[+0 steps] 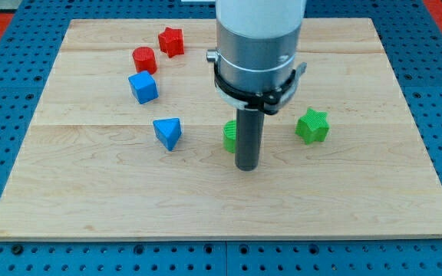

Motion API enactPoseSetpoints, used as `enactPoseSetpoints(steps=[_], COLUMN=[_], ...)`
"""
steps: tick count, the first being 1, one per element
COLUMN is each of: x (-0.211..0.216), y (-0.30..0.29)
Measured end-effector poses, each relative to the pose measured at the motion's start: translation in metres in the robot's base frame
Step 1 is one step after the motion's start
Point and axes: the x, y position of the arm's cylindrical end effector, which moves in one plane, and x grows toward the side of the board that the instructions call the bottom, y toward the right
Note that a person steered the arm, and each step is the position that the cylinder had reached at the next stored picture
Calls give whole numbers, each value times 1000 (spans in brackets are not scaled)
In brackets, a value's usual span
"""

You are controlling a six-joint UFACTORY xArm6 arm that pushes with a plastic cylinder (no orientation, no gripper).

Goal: Move the green star towards the green circle

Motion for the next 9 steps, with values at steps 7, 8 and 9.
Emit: enactPoseSetpoints(steps=[7, 8, 9], x=[-83, -85, -104], y=[165, 168, 175])
